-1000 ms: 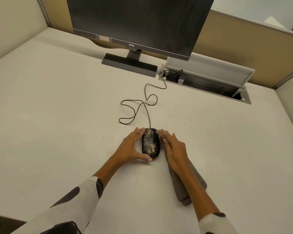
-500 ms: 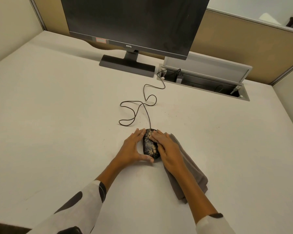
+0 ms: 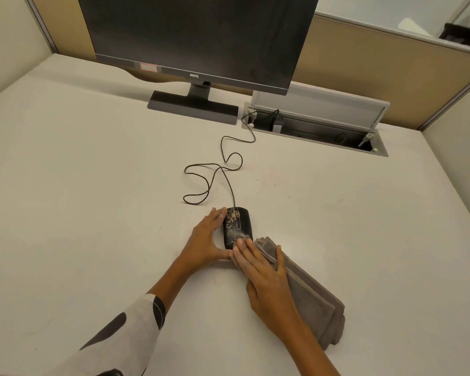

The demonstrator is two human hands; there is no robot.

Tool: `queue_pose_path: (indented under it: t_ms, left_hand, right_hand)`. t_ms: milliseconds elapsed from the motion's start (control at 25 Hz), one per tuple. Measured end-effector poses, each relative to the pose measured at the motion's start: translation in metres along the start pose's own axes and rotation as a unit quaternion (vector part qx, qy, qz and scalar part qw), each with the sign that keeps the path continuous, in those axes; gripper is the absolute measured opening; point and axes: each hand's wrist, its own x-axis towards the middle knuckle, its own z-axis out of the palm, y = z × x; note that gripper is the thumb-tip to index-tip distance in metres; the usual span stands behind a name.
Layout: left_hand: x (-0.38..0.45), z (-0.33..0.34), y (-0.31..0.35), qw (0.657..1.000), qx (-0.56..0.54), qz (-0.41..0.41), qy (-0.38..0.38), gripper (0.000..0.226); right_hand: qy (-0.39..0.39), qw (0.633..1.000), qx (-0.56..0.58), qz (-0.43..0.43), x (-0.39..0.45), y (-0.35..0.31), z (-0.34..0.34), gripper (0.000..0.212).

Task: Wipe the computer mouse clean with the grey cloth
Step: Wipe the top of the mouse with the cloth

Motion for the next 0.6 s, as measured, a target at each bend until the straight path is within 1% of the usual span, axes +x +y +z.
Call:
queue_pose_path:
  t_ms: [80,200,240,360,480,600]
  left_hand:
    - [0.000,-0.001,0.001,1.000,-0.002,0.007,0.003,0.101]
    - [0.000,-0.002,0.005,1.000,-0.007,0.011,0.011,0.103]
    - [0.000,-0.002,0.006,1.000,-0.015,0.009,0.013,0.104]
    - [0.000,-0.004,0.007,0.999,-0.029,0.003,0.019,0.106]
    - [0.000,-0.004,0.006,0.999,-0.025,0.000,0.024,0.110]
    - [0.001,-0.002,0.006,1.000,-0.014,-0.001,0.023,0.110]
  right_hand:
    - [-0.022,0.999,0.031,0.001,0.007,0.007,-0.005,0.070]
    - [-0.048,0.992,0.113,0.037,0.023,0.017,-0.011,0.058]
    - [-0.050,0.989,0.133,0.046,0.027,0.018,-0.012,0.057]
    - [-0.037,0.983,0.171,0.061,0.034,0.019,-0.010,0.061]
    - [-0.018,0.973,0.203,0.103,0.044,0.022,-0.007,0.063]
    - [-0.009,0.969,0.195,0.151,0.056,0.021,-0.009,0.061]
